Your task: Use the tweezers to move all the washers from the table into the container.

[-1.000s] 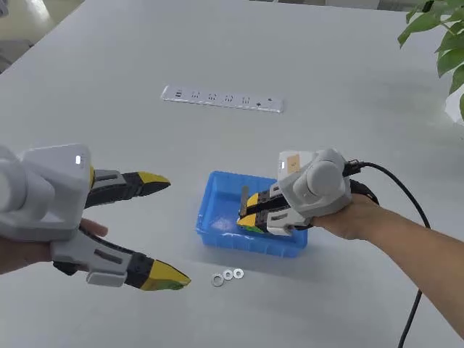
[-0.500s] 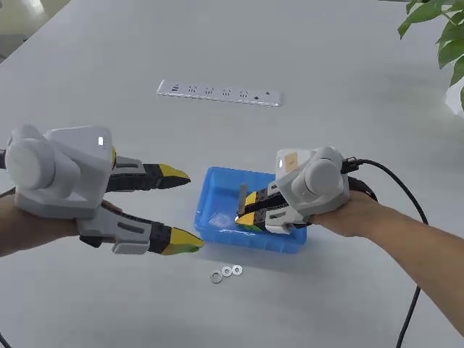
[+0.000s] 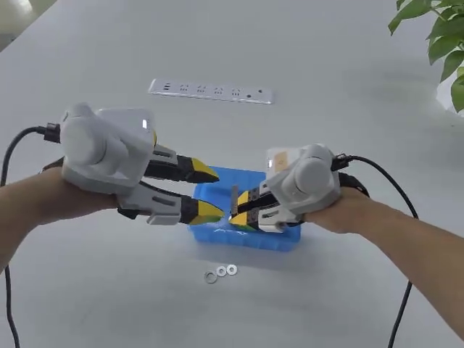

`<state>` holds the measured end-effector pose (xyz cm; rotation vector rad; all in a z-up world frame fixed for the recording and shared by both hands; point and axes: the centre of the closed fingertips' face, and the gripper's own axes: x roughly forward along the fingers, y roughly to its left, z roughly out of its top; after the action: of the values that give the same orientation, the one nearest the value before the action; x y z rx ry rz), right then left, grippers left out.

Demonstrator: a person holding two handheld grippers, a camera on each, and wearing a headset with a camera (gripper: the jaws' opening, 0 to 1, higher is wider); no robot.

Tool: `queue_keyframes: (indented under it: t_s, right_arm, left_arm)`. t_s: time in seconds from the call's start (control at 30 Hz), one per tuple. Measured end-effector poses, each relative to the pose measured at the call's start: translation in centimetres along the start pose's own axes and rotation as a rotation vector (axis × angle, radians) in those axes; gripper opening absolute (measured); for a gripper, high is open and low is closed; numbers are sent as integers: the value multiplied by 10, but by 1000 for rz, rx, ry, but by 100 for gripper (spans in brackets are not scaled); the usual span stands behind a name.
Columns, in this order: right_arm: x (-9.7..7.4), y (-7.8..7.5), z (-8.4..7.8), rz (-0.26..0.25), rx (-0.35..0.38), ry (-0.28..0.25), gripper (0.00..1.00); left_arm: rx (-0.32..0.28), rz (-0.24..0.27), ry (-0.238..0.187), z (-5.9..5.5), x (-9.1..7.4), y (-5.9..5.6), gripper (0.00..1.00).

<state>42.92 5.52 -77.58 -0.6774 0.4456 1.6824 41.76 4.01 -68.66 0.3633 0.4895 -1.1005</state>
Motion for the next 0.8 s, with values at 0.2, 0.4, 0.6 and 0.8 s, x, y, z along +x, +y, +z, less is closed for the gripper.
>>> queue_keyframes:
  t_s: [0.2, 0.4, 0.6, 0.8]
  right_arm:
    - [1, 0, 0, 2, -6, 3, 10]
    - [1, 1, 1, 4, -11, 5, 10]
    - [1, 1, 1, 6, -16, 8, 10]
    - [1, 2, 0, 8, -21, 15, 10]
  left_arm:
    - [14, -19, 14, -1, 9, 3, 29]
    - [30, -36, 32, -4, 17, 5, 21]
    - [55, -42, 47, -6, 22, 7, 10]
    - [73, -59, 42, -4, 23, 3, 7]
